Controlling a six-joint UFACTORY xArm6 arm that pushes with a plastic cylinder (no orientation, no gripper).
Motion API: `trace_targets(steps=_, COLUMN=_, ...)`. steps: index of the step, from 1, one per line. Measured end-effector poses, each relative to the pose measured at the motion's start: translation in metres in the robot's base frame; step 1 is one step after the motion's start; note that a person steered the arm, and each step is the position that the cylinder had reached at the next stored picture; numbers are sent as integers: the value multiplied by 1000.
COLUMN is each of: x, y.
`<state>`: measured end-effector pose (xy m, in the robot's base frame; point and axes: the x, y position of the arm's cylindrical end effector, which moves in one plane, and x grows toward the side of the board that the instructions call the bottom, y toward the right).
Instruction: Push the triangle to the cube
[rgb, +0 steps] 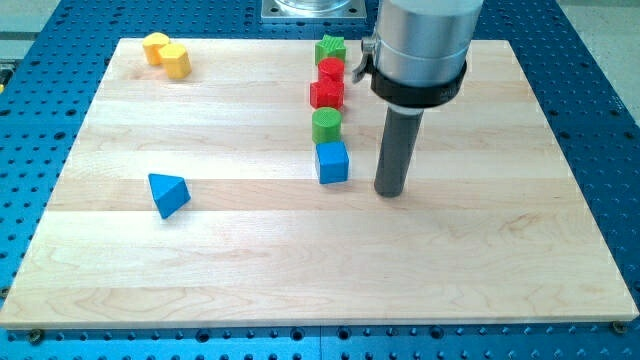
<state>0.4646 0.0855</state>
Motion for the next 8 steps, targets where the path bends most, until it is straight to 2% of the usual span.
trace_targets(steps=3, x=0, y=-56)
trace_targets(steps=4, x=74, y=-46)
trace_targets(steps=5, x=152, y=-183)
trace_targets(steps=6, x=114, y=-303)
trace_targets(steps=7, x=51, y=-314)
trace_targets(steps=8, x=30, y=-238)
